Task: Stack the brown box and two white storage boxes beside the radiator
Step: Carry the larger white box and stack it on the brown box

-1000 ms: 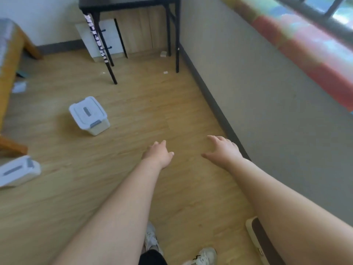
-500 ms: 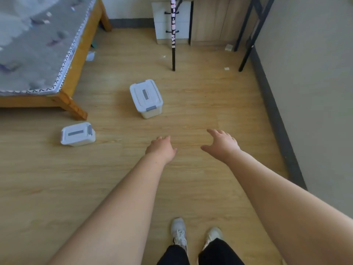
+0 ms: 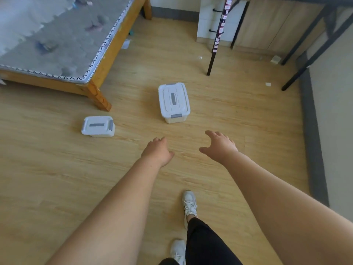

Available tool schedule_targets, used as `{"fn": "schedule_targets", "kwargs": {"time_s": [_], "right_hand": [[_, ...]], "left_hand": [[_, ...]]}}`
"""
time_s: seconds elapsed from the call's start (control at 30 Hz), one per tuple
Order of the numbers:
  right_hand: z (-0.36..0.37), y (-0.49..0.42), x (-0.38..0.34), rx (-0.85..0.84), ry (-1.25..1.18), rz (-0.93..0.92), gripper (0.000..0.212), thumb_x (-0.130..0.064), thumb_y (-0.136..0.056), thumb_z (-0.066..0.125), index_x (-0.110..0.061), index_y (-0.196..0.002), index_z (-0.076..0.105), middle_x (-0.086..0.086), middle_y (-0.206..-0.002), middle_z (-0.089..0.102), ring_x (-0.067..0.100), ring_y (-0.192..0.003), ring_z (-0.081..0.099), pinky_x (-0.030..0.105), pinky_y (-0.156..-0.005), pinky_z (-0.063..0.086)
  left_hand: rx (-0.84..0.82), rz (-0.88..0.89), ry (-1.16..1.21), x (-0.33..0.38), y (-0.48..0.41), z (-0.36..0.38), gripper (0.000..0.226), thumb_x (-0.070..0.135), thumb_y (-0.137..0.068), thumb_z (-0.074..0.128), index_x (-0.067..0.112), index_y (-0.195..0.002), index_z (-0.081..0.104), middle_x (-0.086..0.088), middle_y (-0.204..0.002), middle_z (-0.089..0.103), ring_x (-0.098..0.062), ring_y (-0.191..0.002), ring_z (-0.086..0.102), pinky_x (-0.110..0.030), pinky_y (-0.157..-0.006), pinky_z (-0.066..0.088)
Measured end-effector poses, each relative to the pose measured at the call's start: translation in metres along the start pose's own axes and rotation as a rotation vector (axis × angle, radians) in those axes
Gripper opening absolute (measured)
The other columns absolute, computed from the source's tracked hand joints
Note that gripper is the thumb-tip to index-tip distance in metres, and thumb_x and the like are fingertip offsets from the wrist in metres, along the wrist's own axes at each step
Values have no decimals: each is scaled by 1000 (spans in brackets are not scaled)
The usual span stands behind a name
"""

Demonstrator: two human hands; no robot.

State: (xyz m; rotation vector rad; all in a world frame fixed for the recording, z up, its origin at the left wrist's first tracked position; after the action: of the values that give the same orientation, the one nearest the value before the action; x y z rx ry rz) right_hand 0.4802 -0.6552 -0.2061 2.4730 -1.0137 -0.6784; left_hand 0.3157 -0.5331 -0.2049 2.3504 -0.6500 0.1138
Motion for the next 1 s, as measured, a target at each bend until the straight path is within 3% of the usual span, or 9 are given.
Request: {"fn": "schedule_targets", "kwargs": {"time_s": [0.57,0.83,1.0], "right_hand": [[-67,-212,-102,-75,32,-86,73,-41,-85,62,-25,-148,28,5,-150,38,29,-136,36,43,-110,30],[-76,-295,-156,-100,-53,52,72,-39,-86,63,-25,-148,28,4,-150,39,28,-136,36,43,-111,31],[-86,-344,-174,-86,-150,128,72,-39,-87,62,-24,-148,28,4,-151,37,27,-137,35,43,-111,31]], "left_hand": [[24,-59,44,-20,-178,-121,66,39,-92,54,16,-147,27,-10,-145,37,-30,-130,39,-42,-100,43],[-60,34,-36,-43,-289,-182,64,37,-94,49,20,-150,22,-7,-152,31,-27,-135,34,-42,-102,39],[-58,117,-96,-39,-353,-216,48,30,-94,46,22,-141,37,-5,-144,41,-27,-130,40,-40,-93,42]]}}
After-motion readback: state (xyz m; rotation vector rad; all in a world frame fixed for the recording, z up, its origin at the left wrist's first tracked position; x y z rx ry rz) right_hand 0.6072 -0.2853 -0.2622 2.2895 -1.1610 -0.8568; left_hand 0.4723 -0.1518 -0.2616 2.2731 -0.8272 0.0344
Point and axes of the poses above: each hand's wrist, its own y-axis away from the middle knuckle, its own z-axis out of the palm, x = y × z, the point moved 2 cm from there along -y, towards the middle knuckle
